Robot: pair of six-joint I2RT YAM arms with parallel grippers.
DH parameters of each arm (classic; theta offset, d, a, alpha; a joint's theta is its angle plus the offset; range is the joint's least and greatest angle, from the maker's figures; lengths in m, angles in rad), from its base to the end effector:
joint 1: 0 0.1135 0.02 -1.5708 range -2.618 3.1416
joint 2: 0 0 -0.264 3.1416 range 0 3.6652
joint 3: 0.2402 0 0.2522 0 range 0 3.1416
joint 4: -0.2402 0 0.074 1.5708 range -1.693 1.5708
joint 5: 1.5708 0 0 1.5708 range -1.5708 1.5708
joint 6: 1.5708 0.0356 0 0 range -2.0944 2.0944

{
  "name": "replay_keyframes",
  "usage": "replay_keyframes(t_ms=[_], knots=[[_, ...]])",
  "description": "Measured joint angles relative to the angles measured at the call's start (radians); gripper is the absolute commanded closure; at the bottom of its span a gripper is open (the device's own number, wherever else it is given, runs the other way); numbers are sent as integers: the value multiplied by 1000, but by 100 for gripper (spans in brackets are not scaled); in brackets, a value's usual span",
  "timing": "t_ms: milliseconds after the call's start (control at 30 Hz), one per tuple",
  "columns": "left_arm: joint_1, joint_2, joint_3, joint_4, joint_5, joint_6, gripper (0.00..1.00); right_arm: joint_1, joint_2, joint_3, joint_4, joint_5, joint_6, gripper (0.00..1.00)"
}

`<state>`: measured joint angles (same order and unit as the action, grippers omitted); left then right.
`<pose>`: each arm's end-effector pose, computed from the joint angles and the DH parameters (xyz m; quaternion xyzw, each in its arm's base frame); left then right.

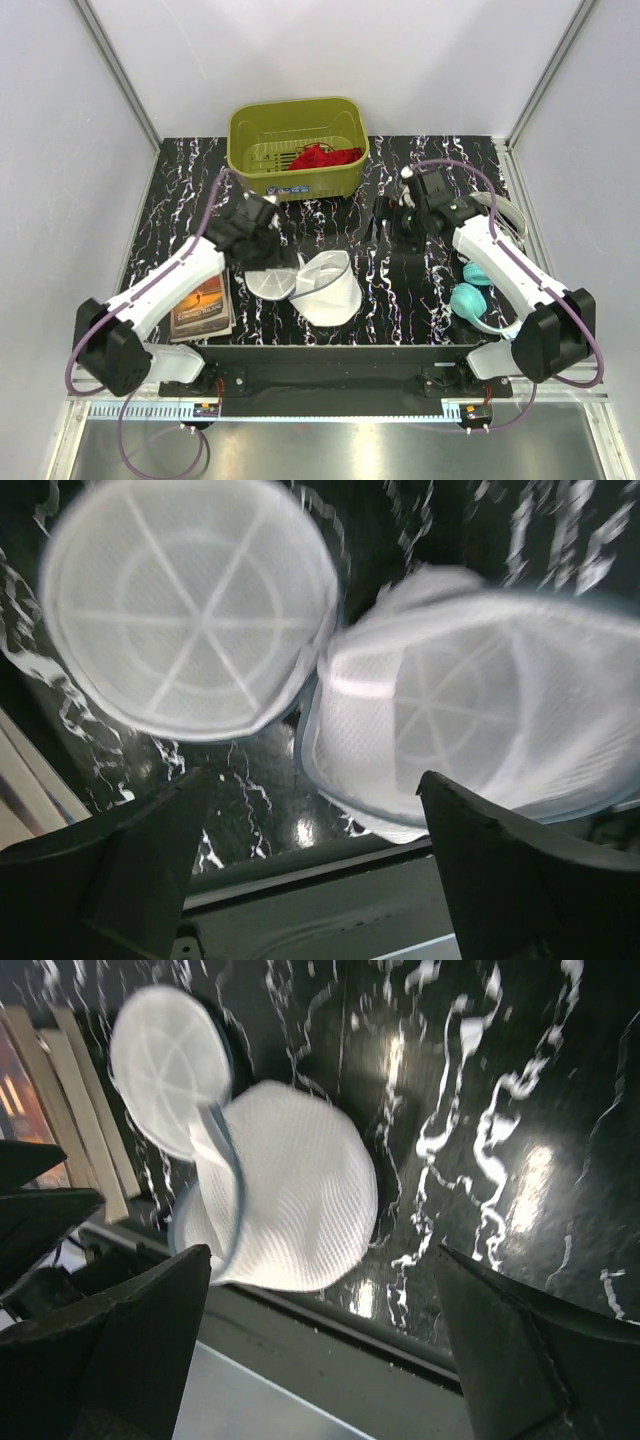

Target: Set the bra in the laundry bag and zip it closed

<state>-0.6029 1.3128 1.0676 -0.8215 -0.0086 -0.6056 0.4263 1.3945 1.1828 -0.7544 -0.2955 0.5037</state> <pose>0.2125 -0.1459 0.2715 -0.0024 0.9684 -0.1383 0.2076 0.2572 0.1282 0.2917 -0.0073 0.9452 0.2577 0.2002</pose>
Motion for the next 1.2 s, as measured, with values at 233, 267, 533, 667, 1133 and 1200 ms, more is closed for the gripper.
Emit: replay_keyframes(t_ms=[233, 267, 533, 667, 1133, 1200], knots=[[305, 30, 228, 10, 93, 66, 9, -2, 136, 354, -38, 39, -85, 0], [352, 66, 282, 7, 97, 76, 10, -2, 159, 389, -43, 35, -97, 0], [602, 553, 808, 36, 126, 133, 17, -42, 376, 624, -192, -69, -174, 0], [652, 786, 993, 88, 181, 139, 20, -94, 413, 642, -259, -119, -195, 0], [622, 967, 1113, 143, 187, 198, 100, -148, 423, 672, -345, -146, -201, 0], [604, 967, 1108, 152, 145, 244, 100, -148, 431, 681, -352, -120, -187, 1]])
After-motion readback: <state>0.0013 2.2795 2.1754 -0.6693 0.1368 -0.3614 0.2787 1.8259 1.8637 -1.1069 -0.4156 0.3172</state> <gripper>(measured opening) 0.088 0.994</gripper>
